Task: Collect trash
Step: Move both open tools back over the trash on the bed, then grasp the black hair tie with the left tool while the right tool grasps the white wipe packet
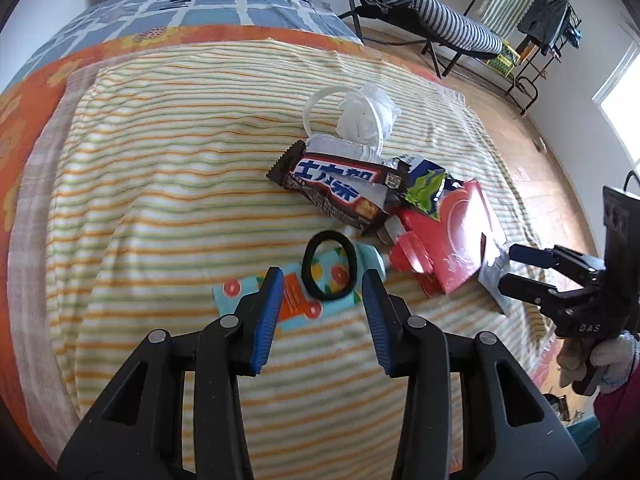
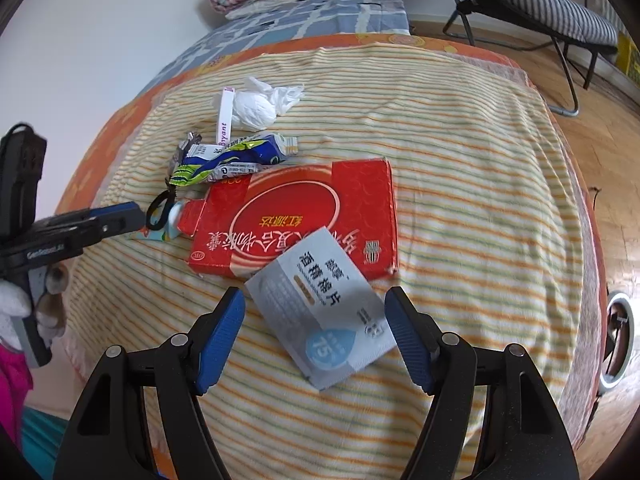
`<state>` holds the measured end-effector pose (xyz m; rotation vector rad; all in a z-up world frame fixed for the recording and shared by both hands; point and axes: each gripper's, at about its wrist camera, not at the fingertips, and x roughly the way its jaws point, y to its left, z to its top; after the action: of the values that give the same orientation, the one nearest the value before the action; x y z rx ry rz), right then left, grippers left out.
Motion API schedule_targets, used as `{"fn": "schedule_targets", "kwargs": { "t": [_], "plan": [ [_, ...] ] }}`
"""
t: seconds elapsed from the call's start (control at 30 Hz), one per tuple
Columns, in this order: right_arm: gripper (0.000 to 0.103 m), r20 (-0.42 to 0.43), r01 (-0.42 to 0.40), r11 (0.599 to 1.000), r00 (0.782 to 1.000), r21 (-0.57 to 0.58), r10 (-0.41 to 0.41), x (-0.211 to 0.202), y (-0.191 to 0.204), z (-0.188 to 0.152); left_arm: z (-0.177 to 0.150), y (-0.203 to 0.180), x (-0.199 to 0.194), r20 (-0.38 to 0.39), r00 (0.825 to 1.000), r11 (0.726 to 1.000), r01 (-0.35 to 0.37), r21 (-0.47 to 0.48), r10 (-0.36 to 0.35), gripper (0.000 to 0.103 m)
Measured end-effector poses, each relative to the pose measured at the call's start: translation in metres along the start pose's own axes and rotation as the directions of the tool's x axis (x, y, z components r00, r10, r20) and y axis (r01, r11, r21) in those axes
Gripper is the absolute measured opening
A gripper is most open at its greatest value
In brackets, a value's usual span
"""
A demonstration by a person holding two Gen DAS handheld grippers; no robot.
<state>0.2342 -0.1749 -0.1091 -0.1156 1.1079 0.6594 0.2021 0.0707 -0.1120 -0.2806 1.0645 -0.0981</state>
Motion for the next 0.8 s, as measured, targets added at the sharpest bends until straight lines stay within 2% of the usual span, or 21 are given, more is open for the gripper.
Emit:
{"fn": "schedule_targets", "kwargs": {
  "t": [0.07, 0.2, 0.23, 0.3, 0.4, 0.7, 0.8],
  "plan": [
    [0.072, -0.011, 0.010, 1.000, 1.000, -0.017, -0.010, 0.003, 0.001, 0.000, 0.001, 0.000, 0.006, -0.008, 1.000, 1.000, -0.010, 0.011, 0.010, 0.032],
    [0.072, -0.033, -0.006, 1.000, 0.999, -0.012, 0.006, 0.010, -0.002, -0.001, 0.005, 0.002, 0.011, 0.003, 1.000, 1.000, -0.013, 0.014, 0.013, 0.030],
    [0.072, -0.035, -0.008, 1.000, 0.999, -0.016, 0.008, 0.010, -0.001, 0.000, 0.006, 0.002, 0.012, 0.003, 1.000, 1.000, -0.012, 0.015, 0.012, 0.028],
    [0.072, -0.037, -0.008, 1.000, 0.999, -0.029, 0.007, 0.010, 0.000, 0.001, 0.006, 0.002, 0.013, 0.005, 1.000, 0.999, -0.024, 0.025, 0.024, 0.014],
    [0.072, -0.049, -0.033, 0.999, 0.998, -0.030, 0.032, 0.012, 0.000, 0.003, 0.005, 0.002, 0.014, 0.018, 0.999, 0.999, -0.032, 0.042, 0.032, 0.009],
    [0.073, -0.094, -0.047, 0.995, 0.995, -0.092, 0.038, 0.015, 0.009, 0.001, 0.003, 0.003, 0.012, 0.026, 0.999, 0.998, -0.047, 0.050, 0.046, 0.003],
    [0.078, -0.111, -0.045, 0.991, 0.993, -0.128, 0.031, 0.016, 0.016, -0.002, 0.004, 0.001, 0.011, 0.010, 1.000, 0.998, -0.019, 0.065, 0.018, 0.003]
  ]
}}
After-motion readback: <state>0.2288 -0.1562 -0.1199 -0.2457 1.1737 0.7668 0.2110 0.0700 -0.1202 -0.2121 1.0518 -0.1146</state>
